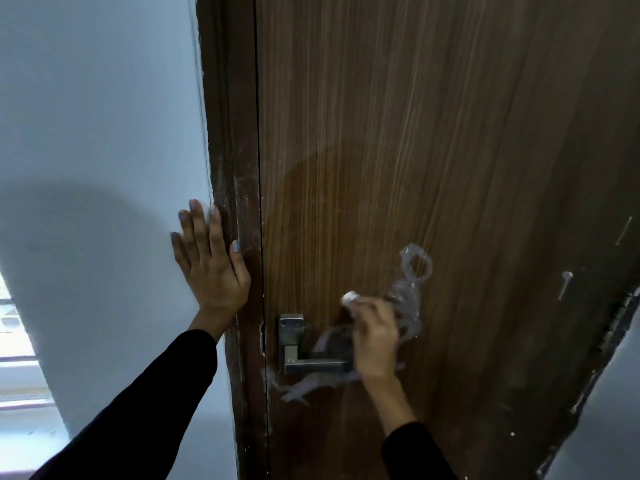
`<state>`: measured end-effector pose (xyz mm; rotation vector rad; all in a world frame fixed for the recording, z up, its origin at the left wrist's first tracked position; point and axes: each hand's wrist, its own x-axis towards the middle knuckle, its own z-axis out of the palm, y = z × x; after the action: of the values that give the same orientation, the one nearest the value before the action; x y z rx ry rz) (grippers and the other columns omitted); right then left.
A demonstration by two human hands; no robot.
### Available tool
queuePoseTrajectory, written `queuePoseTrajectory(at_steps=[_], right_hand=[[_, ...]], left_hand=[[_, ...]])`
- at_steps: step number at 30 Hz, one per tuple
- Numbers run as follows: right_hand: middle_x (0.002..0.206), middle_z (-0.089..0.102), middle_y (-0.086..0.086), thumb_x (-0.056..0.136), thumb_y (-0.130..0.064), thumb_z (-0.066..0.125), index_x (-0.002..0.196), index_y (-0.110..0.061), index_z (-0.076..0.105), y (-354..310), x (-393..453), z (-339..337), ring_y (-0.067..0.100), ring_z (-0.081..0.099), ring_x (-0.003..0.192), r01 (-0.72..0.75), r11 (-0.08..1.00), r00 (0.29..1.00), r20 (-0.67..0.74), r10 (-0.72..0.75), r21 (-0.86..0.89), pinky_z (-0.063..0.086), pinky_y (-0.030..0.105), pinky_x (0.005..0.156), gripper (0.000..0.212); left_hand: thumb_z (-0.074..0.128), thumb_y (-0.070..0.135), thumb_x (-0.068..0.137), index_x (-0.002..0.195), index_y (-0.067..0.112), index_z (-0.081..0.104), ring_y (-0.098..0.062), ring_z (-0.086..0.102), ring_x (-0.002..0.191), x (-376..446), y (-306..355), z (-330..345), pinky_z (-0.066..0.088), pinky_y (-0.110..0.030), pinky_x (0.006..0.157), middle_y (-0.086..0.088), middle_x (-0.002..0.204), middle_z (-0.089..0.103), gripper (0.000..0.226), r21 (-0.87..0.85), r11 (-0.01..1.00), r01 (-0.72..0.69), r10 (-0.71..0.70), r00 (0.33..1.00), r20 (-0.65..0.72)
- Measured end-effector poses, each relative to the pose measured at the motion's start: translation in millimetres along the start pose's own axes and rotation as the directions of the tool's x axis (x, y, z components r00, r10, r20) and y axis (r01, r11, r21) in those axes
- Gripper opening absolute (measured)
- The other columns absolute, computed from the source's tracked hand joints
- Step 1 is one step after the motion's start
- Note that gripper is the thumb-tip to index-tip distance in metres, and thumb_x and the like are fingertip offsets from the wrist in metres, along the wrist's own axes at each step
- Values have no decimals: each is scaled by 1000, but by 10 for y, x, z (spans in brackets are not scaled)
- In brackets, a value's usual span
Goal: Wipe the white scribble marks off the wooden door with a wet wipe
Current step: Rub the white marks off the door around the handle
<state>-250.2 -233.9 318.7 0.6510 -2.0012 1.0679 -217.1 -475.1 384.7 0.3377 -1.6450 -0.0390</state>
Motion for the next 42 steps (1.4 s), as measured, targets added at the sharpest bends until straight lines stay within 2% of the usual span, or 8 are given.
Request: queuePoseTrajectory(at_steps=[4,11,19,26,29,32,38,42], right_hand=[[98,61,15,73,13,62,92,-4,68,54,375,-219,26,61,90,-260,951,856,-414,308,170,40,7,85,27],[101,65,6,67,16,68,97,-9,69,-41,-201,119,18,60,93,253,967,943,226,-245,-7,53,27,81,39],[98,62,18,79,11,59,97,-1,68,27,615,-339,26,60,89,-218,953,840,-456,293,212,37,4,82,23],[110,62,17,76,9,58,111,-3,64,40,192,-159,27,60,102,315,947,949,12,-315,-67,49,38,94,37],[108,61,22,73,18,59,107,1,67,266,466,-400,34,60,99,-41,999,947,-318,46,23,45,31,94,39],[106,61,23,79,13,57,106,4,66,200,749,-450,33,60,97,-289,903,708,-564,424,317,46,31,92,30],[109,62,14,78,5,56,107,-5,67,-204,247,19,19,56,100,236,970,971,-63,-232,59,47,26,92,32],[104,63,18,70,18,62,101,-1,69,11,356,-185,22,58,97,52,996,982,-187,-37,72,41,18,92,38]], left_hand=[[29,32,99,152,13,17,-32,11,148,-8,16,7,1,-42,121,-16,158,19,57,16,1000,10,-10,1000,1],[27,35,100,151,15,18,-32,13,148,-5,3,4,4,-45,121,-16,158,21,56,13,1000,-5,5,1000,-9],[26,34,100,152,15,16,-30,10,149,-13,9,32,4,-45,121,-15,159,19,56,7,1000,8,-8,1000,-21],[26,36,100,152,16,17,-30,11,149,-18,-3,27,5,-46,121,-15,158,19,56,-5,1000,3,-3,1000,-22],[25,36,100,152,17,15,-30,10,149,-20,3,35,5,-46,121,-15,159,19,56,1,1000,2,-2,1000,-26],[26,34,100,152,16,15,-30,9,149,-30,5,43,4,-46,121,-16,158,19,56,-1,1000,2,-2,999,-34],[27,35,100,153,18,14,-29,8,149,-38,-32,59,4,-46,121,-15,159,18,57,3,1000,-7,7,999,-35],[25,36,101,153,20,10,-27,5,150,-45,-51,85,3,-45,121,-14,159,16,57,0,1000,-19,19,999,-37]])
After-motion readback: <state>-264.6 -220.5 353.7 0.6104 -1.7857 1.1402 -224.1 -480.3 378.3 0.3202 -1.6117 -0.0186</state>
